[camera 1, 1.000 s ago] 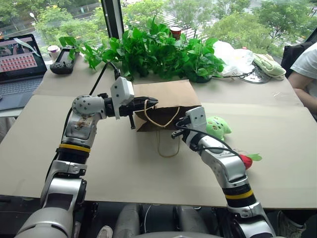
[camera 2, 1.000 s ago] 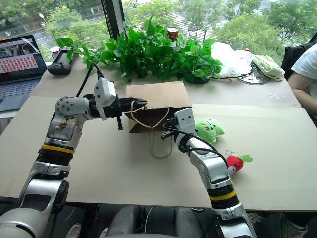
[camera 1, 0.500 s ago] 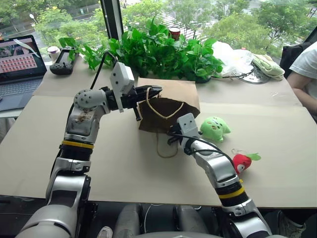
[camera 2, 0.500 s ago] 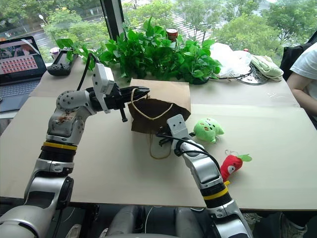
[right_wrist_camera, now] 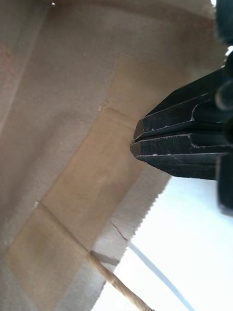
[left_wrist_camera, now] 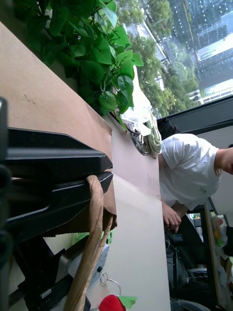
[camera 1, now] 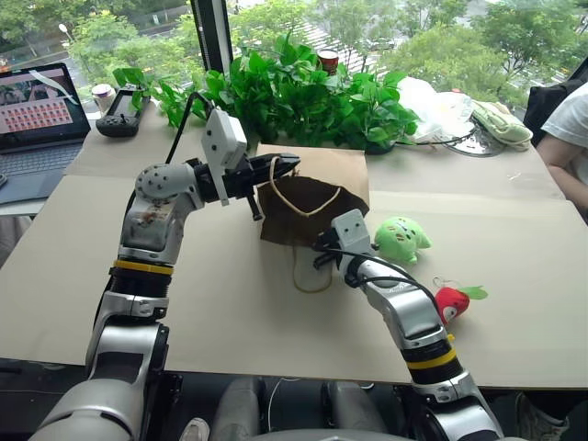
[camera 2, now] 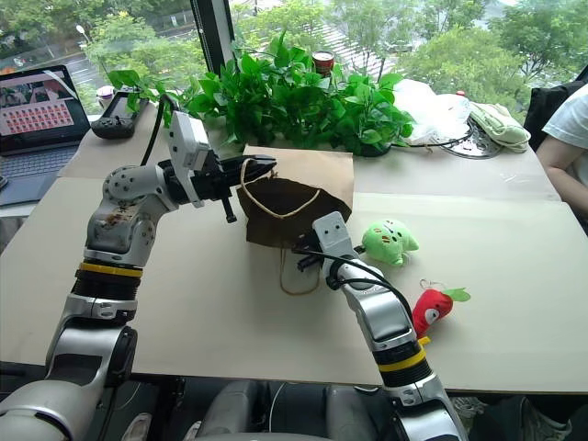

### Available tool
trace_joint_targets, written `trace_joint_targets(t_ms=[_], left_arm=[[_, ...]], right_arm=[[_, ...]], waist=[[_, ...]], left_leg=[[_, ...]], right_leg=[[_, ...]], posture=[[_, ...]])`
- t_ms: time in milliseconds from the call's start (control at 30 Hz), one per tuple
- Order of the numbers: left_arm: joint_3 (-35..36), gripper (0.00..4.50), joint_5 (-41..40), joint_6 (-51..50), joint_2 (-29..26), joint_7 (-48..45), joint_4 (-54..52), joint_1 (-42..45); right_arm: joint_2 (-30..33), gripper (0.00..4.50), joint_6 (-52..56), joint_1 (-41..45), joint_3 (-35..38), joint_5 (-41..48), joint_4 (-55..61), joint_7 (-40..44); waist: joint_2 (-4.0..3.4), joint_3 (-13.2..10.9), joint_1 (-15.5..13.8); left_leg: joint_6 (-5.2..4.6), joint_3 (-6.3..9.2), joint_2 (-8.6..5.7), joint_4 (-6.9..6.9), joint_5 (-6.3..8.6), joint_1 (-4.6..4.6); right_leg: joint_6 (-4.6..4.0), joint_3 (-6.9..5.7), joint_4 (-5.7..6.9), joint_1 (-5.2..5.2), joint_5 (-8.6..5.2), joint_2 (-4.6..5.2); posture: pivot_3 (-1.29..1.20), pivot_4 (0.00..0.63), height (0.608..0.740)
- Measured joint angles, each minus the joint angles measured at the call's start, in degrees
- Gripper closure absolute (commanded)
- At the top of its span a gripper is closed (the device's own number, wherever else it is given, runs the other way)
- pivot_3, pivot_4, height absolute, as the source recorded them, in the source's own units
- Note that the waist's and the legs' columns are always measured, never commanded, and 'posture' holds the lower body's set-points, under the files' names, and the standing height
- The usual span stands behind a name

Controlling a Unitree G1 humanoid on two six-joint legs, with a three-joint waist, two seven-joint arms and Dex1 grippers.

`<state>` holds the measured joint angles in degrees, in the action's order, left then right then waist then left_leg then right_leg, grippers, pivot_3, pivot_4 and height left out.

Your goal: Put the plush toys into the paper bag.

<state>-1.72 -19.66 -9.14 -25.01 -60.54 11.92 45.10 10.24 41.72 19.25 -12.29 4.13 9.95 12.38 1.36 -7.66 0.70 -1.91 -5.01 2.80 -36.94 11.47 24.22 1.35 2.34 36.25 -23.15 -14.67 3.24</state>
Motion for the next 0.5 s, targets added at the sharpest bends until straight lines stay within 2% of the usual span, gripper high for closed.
trace_joint_targets(t_ms=[300,500], left_arm=[[-0.1,4.50,0.0,0.1,0.6,0.0,0.1,0.0],[-0.1,4.50,0.0,0.1,0.7,-0.2,0.1,0.0]], right_arm=[[-1.0,4.48,6.9,-2.3,7.3,7.3,14.7,1.5],[1.3,4.48,12.6,-2.9,15.3,13.4,23.5,3.2]], waist=[[0.00,0.0,0.1],[0.00,0.0,-0.1]], left_leg=[[0.00,0.01,0.02,0.01,0.00,0.02],[0.00,0.01,-0.01,0.01,0.00,0.05]], right_leg=[[0.00,0.00,0.01,-0.04,0.00,-0.02],[0.00,0.00,-0.04,-0.02,0.00,0.01]], posture=[[0.00,0.150,0.740],[0.00,0.150,0.740]])
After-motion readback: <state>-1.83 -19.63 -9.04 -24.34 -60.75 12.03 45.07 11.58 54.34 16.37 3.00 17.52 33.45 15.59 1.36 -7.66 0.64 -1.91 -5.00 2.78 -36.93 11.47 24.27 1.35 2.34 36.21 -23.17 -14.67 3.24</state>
